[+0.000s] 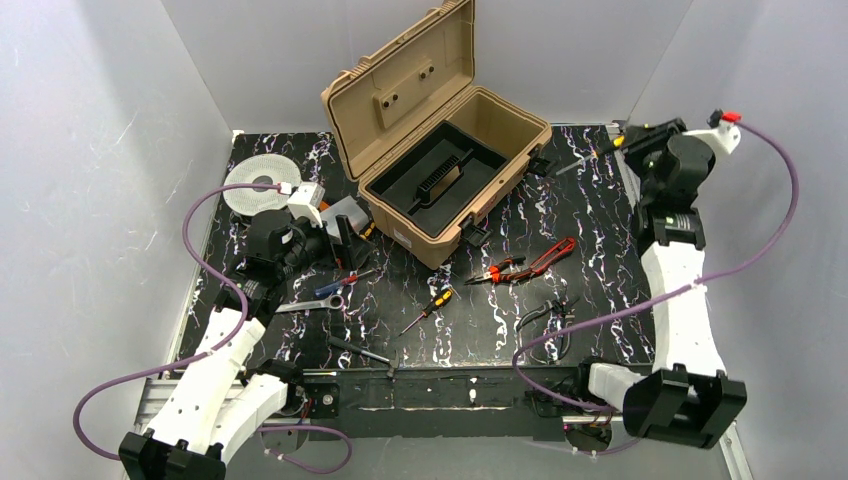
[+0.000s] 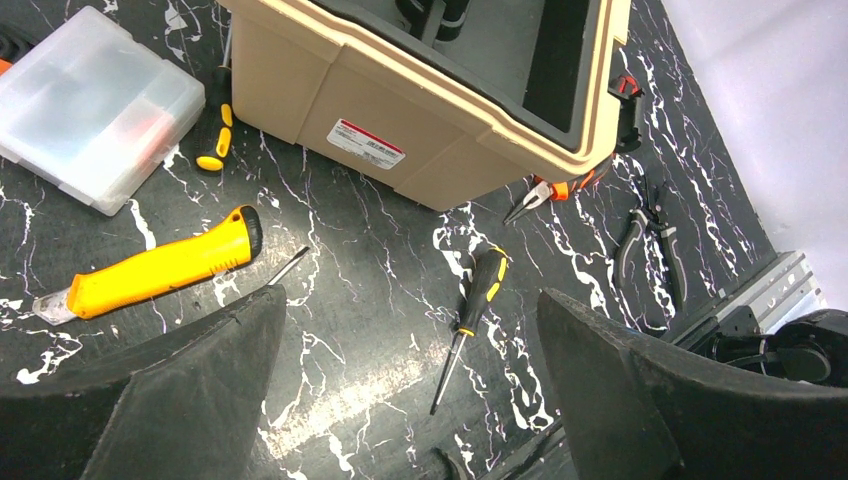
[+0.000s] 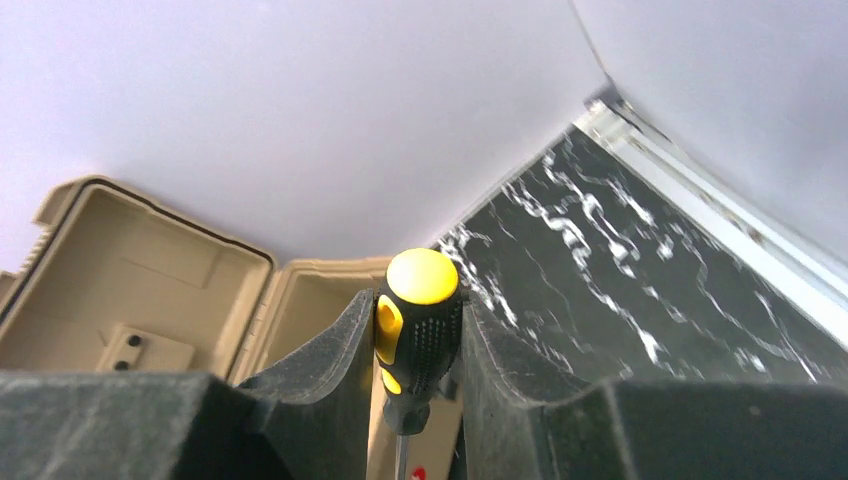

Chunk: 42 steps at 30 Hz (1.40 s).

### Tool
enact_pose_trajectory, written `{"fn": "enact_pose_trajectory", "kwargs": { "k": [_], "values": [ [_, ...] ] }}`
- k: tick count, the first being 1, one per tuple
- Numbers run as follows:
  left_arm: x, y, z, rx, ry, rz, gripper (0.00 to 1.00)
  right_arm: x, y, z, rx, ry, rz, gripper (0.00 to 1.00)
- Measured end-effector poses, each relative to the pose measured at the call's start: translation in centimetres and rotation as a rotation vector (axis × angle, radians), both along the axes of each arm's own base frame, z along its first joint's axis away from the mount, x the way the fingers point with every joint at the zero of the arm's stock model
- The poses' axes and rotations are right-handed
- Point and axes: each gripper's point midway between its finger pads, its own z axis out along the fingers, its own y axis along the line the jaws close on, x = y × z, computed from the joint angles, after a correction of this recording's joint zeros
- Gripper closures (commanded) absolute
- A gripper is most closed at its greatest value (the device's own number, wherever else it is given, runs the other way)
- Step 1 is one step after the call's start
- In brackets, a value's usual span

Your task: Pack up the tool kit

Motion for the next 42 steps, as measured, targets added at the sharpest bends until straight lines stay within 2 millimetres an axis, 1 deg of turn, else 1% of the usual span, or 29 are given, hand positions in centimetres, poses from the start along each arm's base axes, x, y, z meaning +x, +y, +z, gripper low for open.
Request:
{"fn": "enact_pose_trajectory", "kwargs": {
  "k": [3, 5, 7, 9, 12, 14, 18, 22, 24, 25, 27, 32, 35, 37, 42],
  "values": [
    [-0.1, -0.2, -0.1, -0.001, 0.003, -0.014, 0.03, 2.8, 1.0, 2.4, -0.040, -0.060, 0.044, 0.99],
    [-0.1, -0.3, -0.2, -0.001, 0.005, -0.025, 0.03, 4.5, 2.1, 3.3, -0.070, -0.083, 0.077, 0.99],
    [-0.2, -0.4, -0.2, 0.000, 0.008, -0.033, 0.03, 6.6, 3.7, 4.0, -0.117, -0.099, 0.111, 0.99],
    [-0.2, -0.5, -0.3, 0.001, 0.010, -0.039, 0.02, 8.7, 5.9, 4.7, -0.170, -0.117, 0.151, 0.99],
    [-0.3, -0.5, -0.3, 0.003, 0.008, -0.046, 0.02, 11.7, 9.1, 5.1, -0.250, -0.137, 0.196, 0.99],
    [-0.3, -0.6, -0.3, 0.005, 0.005, -0.051, 0.00, 13.5, 10.6, 4.9, -0.292, -0.144, 0.212, 0.99],
    [-0.3, -0.5, -0.3, 0.011, 0.000, -0.055, 0.00, 17.1, 11.7, 4.2, -0.352, -0.149, 0.212, 0.99],
    [-0.2, -0.5, -0.3, 0.016, -0.003, -0.056, 0.01, 20.8, 12.6, 3.1, -0.365, -0.142, 0.218, 0.99],
    [-0.2, -0.5, -0.4, 0.018, -0.004, -0.057, 0.01, 22.2, 13.3, 2.2, -0.350, -0.130, 0.233, 0.99],
    [-0.2, -0.5, -0.4, 0.019, -0.005, -0.057, 0.01, 22.8, 13.6, 1.6, -0.341, -0.121, 0.240, 0.99],
    [-0.2, -0.4, -0.4, 0.022, -0.006, -0.056, 0.00, 23.8, 14.3, -0.2, -0.322, -0.084, 0.254, 0.99],
    [-0.1, -0.4, -0.5, 0.027, -0.007, -0.054, 0.00, 24.9, 16.6, -4.7, -0.249, 0.001, 0.314, 0.99],
    [-0.1, -0.4, -0.5, 0.027, -0.007, -0.054, 0.01, 25.0, 18.4, -7.2, -0.180, 0.050, 0.375, 0.99],
    [-0.1, -0.4, -0.5, 0.027, -0.007, -0.054, 0.01, 24.9, 19.6, -8.5, -0.127, 0.078, 0.414, 0.99],
    [-0.2, -0.4, -0.5, 0.027, -0.007, -0.054, 0.00, 24.7, 21.9, -10.7, 0.022, 0.117, 0.492, 0.99]
  ]
}}
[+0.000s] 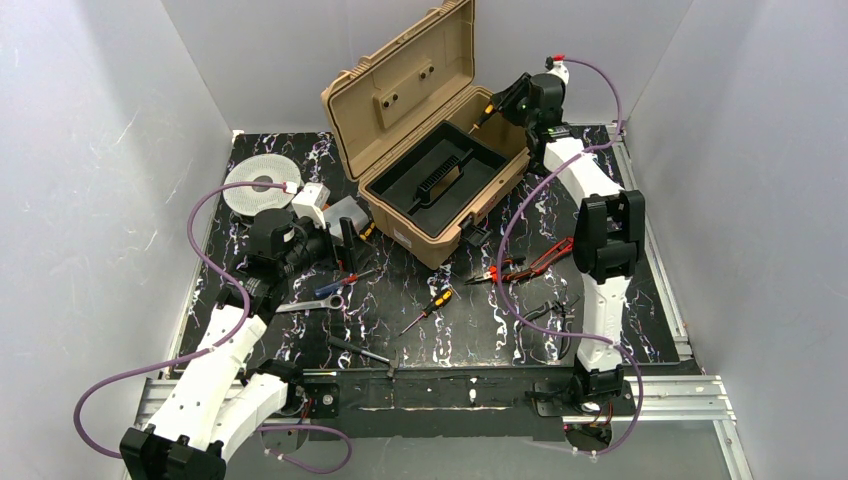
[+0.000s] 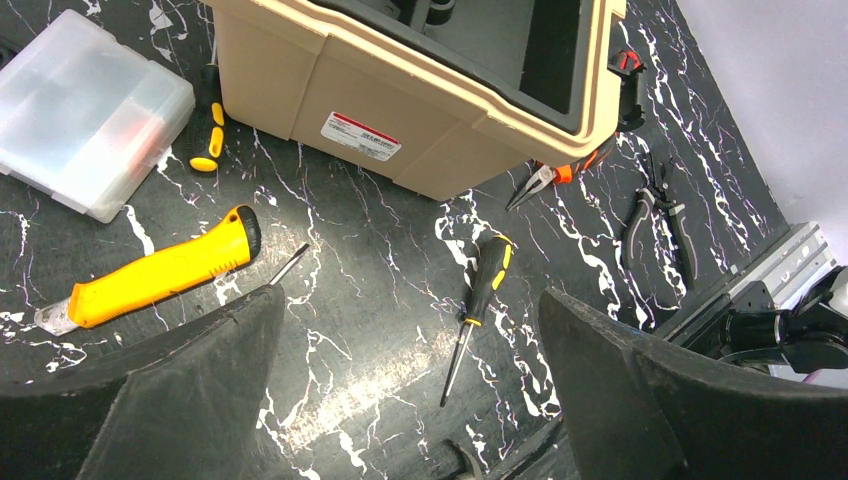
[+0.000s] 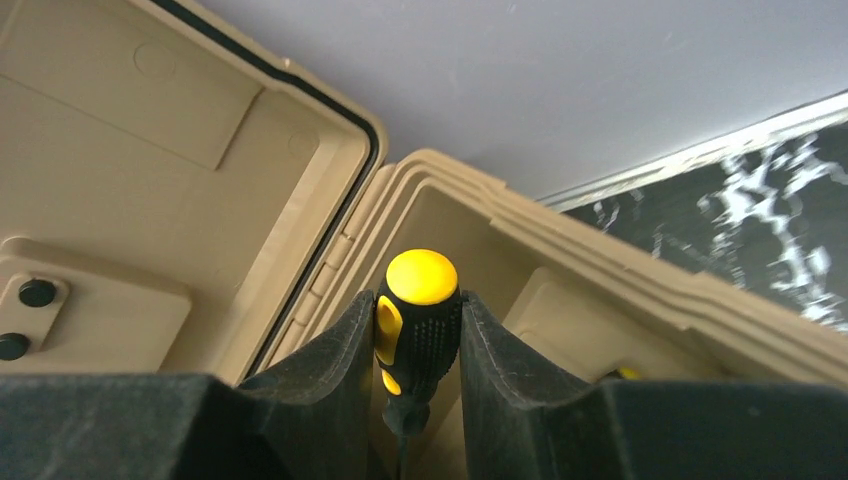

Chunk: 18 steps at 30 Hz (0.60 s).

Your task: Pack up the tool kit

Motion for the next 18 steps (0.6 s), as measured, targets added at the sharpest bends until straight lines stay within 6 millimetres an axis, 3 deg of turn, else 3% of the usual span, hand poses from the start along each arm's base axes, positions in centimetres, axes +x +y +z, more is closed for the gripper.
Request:
{"fn": "enact_pose_trajectory", "kwargs": {
  "k": [3, 4, 6, 7, 10, 18],
  "values": [
    [0.0, 0.0, 0.0, 0.000, -0.001, 0.000, 0.00, -0.2, 1.2, -1.2, 0.073, 0.052, 0.037, 0.97],
    [0.0, 0.0, 0.0, 0.000, -0.001, 0.000, 0.01, -0.3, 1.5, -1.8, 0.097, 0.076, 0.047, 0.82],
    [-0.1, 0.0, 0.0, 0.000, -0.001, 0.000, 0.01, -0.2, 2.0, -2.7, 0.140, 0.115, 0.058, 0.35],
    [-0.1, 0.0, 0.1, -0.001, -0.002, 0.000, 0.00, -0.3, 2.2, -3.2, 0.158, 0.131, 0.061, 0.29],
    [-0.2, 0.1, 0.2, -0.002, -0.007, 0.000, 0.00, -0.5, 2.9, -4.1, 0.218, 0.177, 0.076, 0.22],
    [-0.3, 0.1, 0.5, -0.005, -0.018, 0.000, 0.00, -2.0, 2.8, -3.5, 0.235, 0.205, 0.073, 0.17]
  ]
}}
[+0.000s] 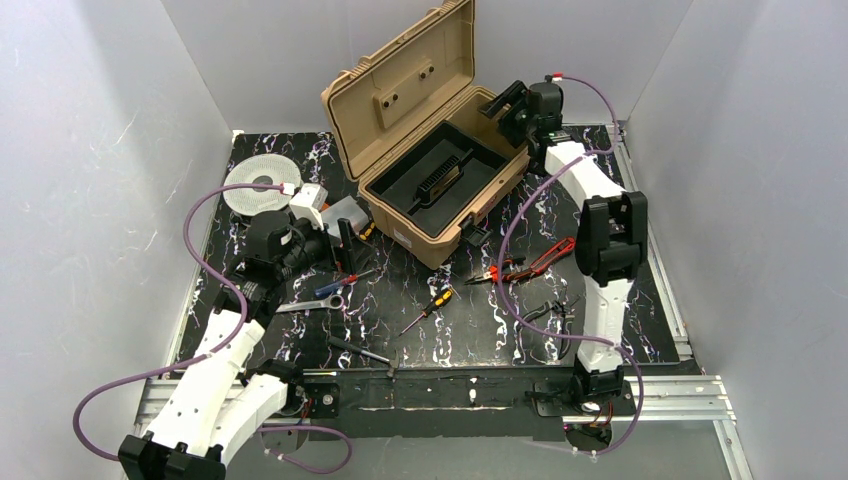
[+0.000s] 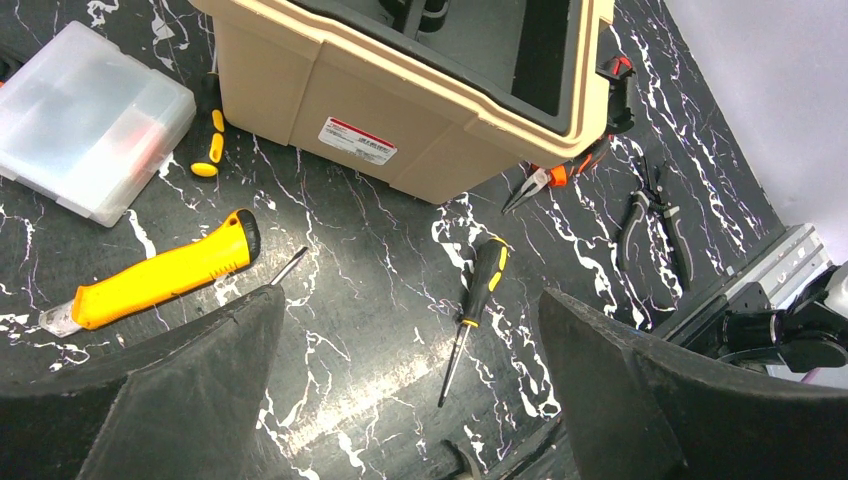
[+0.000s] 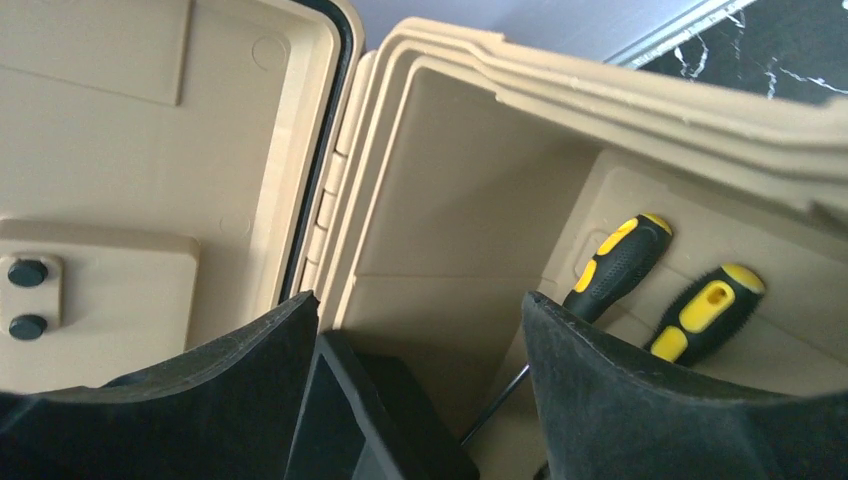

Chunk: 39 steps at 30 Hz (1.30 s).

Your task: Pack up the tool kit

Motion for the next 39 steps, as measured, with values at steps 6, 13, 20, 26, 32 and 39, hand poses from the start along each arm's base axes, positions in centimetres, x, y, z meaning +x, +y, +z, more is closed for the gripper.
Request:
{"fn": "enact_pose_trajectory", "kwargs": {
  "k": [6, 13, 20, 26, 32, 39],
  "values": [
    [0.0, 0.0, 0.1, -0.001, -0.004, 0.000, 0.01, -5.1, -2.3, 4.8, -0.071, -0.036, -0.034, 0.16],
    [0.0, 0.0, 0.1, -0.001, -0.002, 0.000, 0.01, -12.9, -5.4, 11.6, -0.104, -0.103, -0.090, 0.17],
    [0.2, -0.1, -0.2, -0.005, 0.008, 0.003, 0.00, -21.3, -8.5, 4.5, -0.120, 0.150, -0.185, 0.20],
    [0.3, -0.2, -0.7, -0.008, 0.033, 0.010, 0.02, -29.5, -10.4, -4.1, -0.134, 0.431, -0.255, 0.25],
    [-0.7, -2.2, -2.2, 0.014, 0.083, 0.014, 0.04, -35.9, -10.8, -8.7, -0.116, 0.532, -0.255, 0.26],
    [-3.5, -5.6, -5.6, 0.095, 0.113, -0.032, 0.07, -37.5, -11.3, -8.6, -0.100, 0.488, -0.264, 0.26]
  ]
}}
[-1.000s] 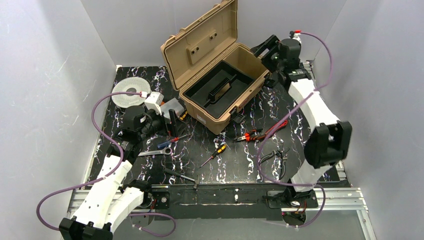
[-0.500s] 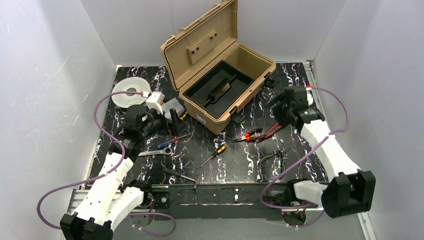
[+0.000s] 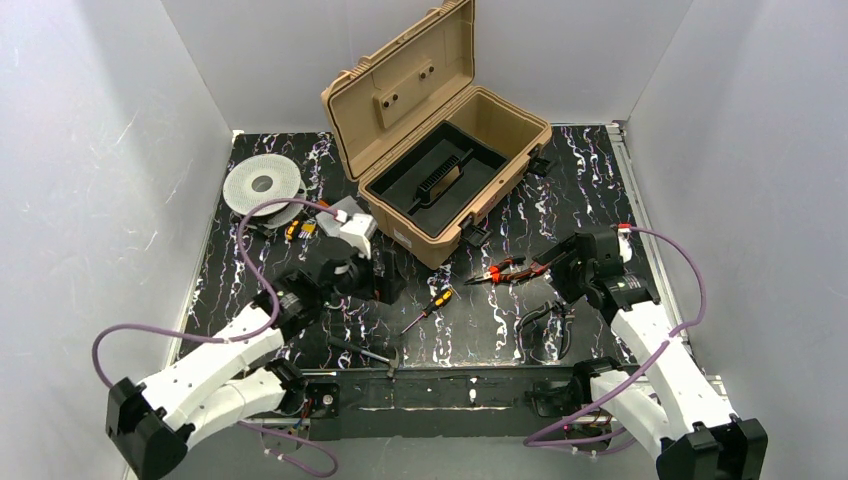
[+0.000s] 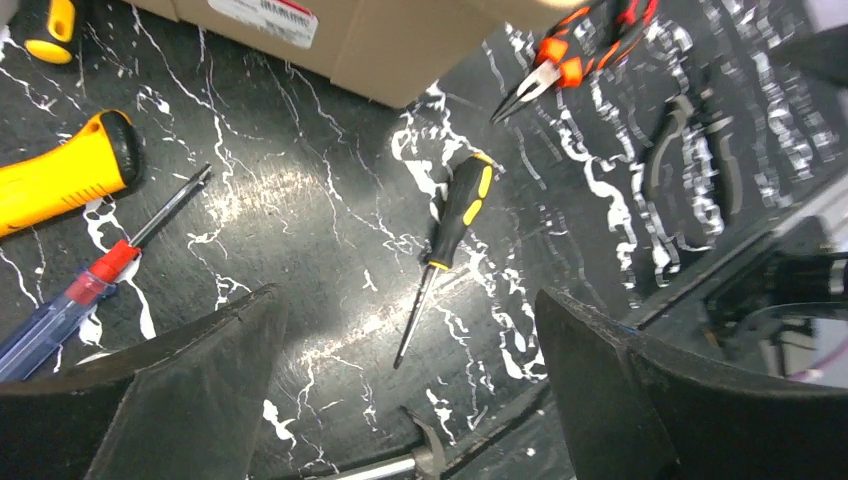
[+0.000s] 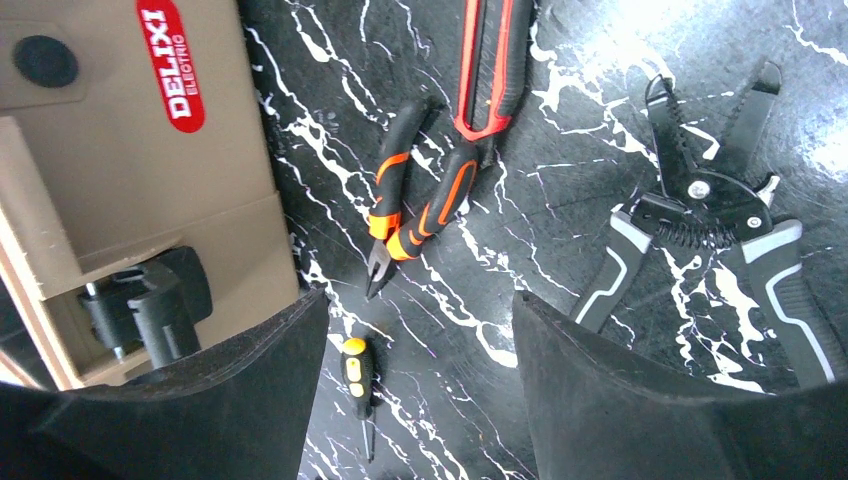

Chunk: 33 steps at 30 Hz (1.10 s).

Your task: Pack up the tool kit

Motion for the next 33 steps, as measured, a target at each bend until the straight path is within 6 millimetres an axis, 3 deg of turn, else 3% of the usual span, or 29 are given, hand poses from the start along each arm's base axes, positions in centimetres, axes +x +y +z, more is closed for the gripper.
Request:
{"fn": "enact_pose_trajectory", "kwargs": {
  "k": [7, 16, 25, 30, 33],
  "values": [
    [-1.4, -2.9, -5.2, 0.190, -0.059, -0.110, 0.12, 0.0, -0.1, 0.6, -0.012, -0.034, 0.021, 0.26],
    [-0.3, -6.4, -8.2, 0.241, -0.111, -0.204, 0.18, -0.1, -0.2, 1.1, -0.029, -0.060, 0.045, 0.26],
    [-0.8, -7.9, -13.1, 0.283, -0.019, -0.272, 0.28, -0.2, -0.2, 1.8, -0.028, -0.093, 0.050, 0.26],
    [-1.1, -8.3, -14.5, 0.280, 0.022, -0.275, 0.47, -0.2, -0.3, 1.9, -0.035, -0.100, 0.052, 0.26],
    [-0.9, -9.0, -14.7, 0.255, 0.023, -0.263, 0.72, -0.2, -0.4, 1.9, -0.038, -0.101, 0.051, 0.26]
  ]
}}
